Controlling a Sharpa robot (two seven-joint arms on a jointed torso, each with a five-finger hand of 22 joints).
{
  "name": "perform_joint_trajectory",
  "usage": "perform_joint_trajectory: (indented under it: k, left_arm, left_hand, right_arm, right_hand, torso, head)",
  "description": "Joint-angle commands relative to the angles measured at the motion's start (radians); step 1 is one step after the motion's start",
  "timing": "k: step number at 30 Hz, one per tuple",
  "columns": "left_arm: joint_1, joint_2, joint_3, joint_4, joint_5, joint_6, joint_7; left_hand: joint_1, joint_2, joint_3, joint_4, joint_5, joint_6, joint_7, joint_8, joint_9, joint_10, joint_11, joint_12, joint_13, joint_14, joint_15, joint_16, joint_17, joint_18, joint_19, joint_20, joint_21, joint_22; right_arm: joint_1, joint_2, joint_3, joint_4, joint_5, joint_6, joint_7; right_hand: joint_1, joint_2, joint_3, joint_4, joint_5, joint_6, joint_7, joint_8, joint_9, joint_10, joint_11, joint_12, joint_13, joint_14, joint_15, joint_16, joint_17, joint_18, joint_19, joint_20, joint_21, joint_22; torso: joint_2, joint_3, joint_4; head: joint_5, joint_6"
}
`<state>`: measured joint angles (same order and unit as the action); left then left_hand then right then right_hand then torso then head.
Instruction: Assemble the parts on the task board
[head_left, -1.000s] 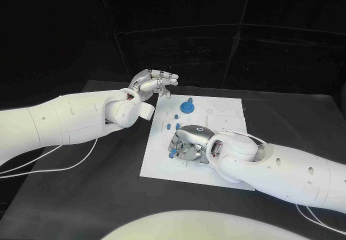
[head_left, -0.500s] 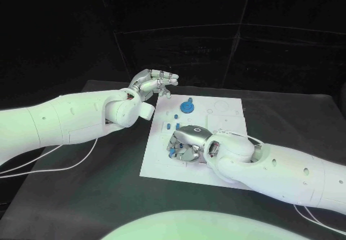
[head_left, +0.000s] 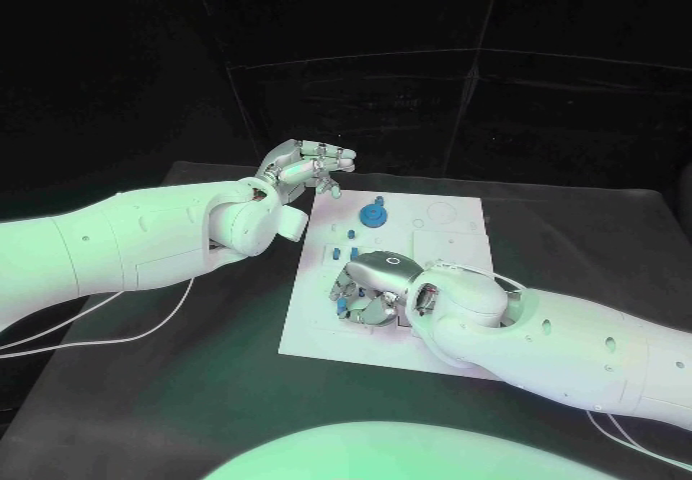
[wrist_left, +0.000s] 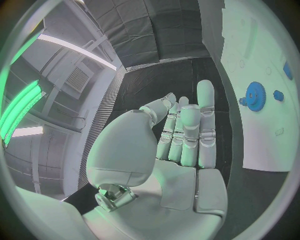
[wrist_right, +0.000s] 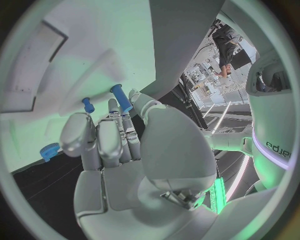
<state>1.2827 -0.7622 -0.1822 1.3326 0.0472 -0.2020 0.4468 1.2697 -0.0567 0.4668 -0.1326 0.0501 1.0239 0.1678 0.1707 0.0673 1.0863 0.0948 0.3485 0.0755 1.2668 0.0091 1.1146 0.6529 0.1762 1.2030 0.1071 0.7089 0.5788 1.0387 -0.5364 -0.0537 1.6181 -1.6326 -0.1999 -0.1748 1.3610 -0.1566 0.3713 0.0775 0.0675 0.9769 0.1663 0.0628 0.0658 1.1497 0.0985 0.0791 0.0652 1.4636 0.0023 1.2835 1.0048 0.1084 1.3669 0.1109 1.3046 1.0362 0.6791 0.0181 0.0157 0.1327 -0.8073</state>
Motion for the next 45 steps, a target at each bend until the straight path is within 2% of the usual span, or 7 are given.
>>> perform_joint_trajectory:
  k: [1,13,18,22,31,35,45]
  left_arm:
    - [0.002,-0.001,0.001,0.002,-0.001,0.010,0.005]
    - [0.002,-0.005,0.001,0.001,-0.001,0.012,0.001]
    - [0.002,-0.006,0.000,0.004,-0.001,0.017,0.003]
    - [0.002,-0.011,0.000,0.005,-0.001,0.017,0.006]
    - [0.001,-0.013,-0.003,0.009,-0.001,0.020,0.009]
    - [0.001,-0.014,-0.003,0.013,-0.001,0.020,0.009]
    - [0.000,-0.017,-0.004,0.014,-0.001,0.021,0.007]
  left_hand:
    - [-0.005,0.003,-0.004,-0.002,0.005,-0.003,0.001,-0.002,0.000,-0.006,-0.002,0.003,0.000,-0.004,0.000,0.003,-0.001,0.007,-0.002,0.002,-0.006,-0.001]
    - [-0.003,0.001,-0.004,-0.004,0.005,-0.003,0.001,-0.002,0.000,-0.007,-0.002,0.004,0.000,-0.006,0.000,0.002,-0.005,0.007,-0.002,0.002,-0.007,-0.002]
    - [0.000,-0.001,-0.005,-0.008,0.005,0.000,-0.001,0.001,0.001,-0.004,-0.004,0.007,0.000,-0.007,-0.001,0.002,-0.007,0.007,-0.002,0.001,-0.007,-0.002]
    - [0.000,-0.001,-0.006,-0.008,0.005,0.002,-0.002,0.002,0.001,-0.003,-0.004,0.009,0.001,-0.008,-0.001,0.002,-0.008,0.007,-0.002,0.001,-0.008,-0.002]
    - [-0.001,-0.002,-0.007,-0.009,0.005,0.003,-0.002,0.003,0.001,-0.002,-0.005,0.010,0.001,-0.008,-0.001,0.002,-0.009,0.007,-0.002,0.001,-0.008,-0.002]
    - [-0.001,-0.002,-0.007,-0.009,0.005,0.003,-0.002,0.003,0.001,-0.002,-0.005,0.010,0.001,-0.008,-0.001,0.002,-0.009,0.007,-0.002,0.001,-0.008,-0.002]
    - [-0.001,-0.002,-0.007,-0.009,0.005,0.003,-0.001,0.003,0.001,-0.002,-0.004,0.010,0.001,-0.008,-0.001,0.003,-0.008,0.007,-0.002,0.001,-0.008,-0.002]
  right_arm:
    - [-0.002,-0.010,0.000,0.016,-0.001,-0.137,0.040]
    - [0.001,-0.143,0.002,0.119,0.036,-0.298,0.073]
    - [0.043,-0.288,0.002,0.196,0.232,-0.249,0.006]
    - [0.061,-0.396,0.002,0.240,0.337,-0.202,-0.067]
    - [0.070,-0.544,0.001,0.290,0.365,-0.146,-0.223]
    - [0.066,-0.568,0.000,0.286,0.330,-0.135,-0.291]
    - [0.037,-0.556,-0.001,0.289,0.241,-0.104,-0.383]
  right_hand:
    - [-0.008,-0.005,-0.024,-0.002,0.008,-0.027,-0.001,-0.001,-0.001,-0.022,0.000,0.000,0.001,0.002,0.008,-0.012,-0.016,-0.005,-0.013,0.003,-0.012,-0.017]
    - [0.020,0.001,-0.212,-0.009,0.067,-0.105,0.001,0.007,0.005,-0.135,0.004,0.064,0.007,-0.055,0.013,-0.076,-0.138,0.026,-0.104,0.006,-0.121,-0.195]
    - [0.019,0.029,-0.237,0.006,0.072,0.020,-0.021,0.065,0.028,0.127,-0.038,0.243,0.075,-0.006,-0.016,0.001,-0.015,0.010,-0.049,-0.010,-0.062,-0.094]
    - [-0.040,0.018,-0.303,0.048,0.147,0.067,-0.057,0.094,0.035,0.217,-0.077,0.429,0.206,0.028,-0.053,0.052,0.069,-0.019,0.028,-0.049,0.028,0.055]
    - [-0.055,0.056,-0.434,0.115,0.143,0.062,-0.065,0.147,0.043,0.233,-0.081,1.123,0.990,0.056,-0.059,0.151,0.249,-0.034,0.059,-0.060,0.079,0.141]
    - [-0.055,0.079,-0.463,0.146,0.242,0.054,-0.064,0.161,0.047,0.215,-0.079,1.151,1.029,0.056,-0.056,0.158,0.263,-0.035,0.062,-0.057,0.086,0.154]
    - [-0.137,0.079,-0.541,0.216,0.223,0.053,-0.067,0.187,0.060,0.227,-0.081,1.199,1.104,0.061,-0.056,0.178,0.306,-0.036,0.062,-0.057,0.090,0.162]
  torso:
    - [-0.001,0.0010,0.0001]
    - [-0.002,-0.0001,-0.0014]
    - [-0.002,-0.0020,0.0032]
    - [-0.002,-0.0026,-0.0084]
    - [-0.006,-0.0024,-0.0308]
    - [-0.007,-0.0006,-0.0391]
    - [-0.008,-0.0023,-0.0374]
  head:
    - [-0.001,0.003]
    - [-0.013,0.016]
    - [-0.056,0.034]
    - [-0.072,0.044]
    - [-0.103,0.054]
    - [-0.117,0.056]
    - [-0.124,0.051]
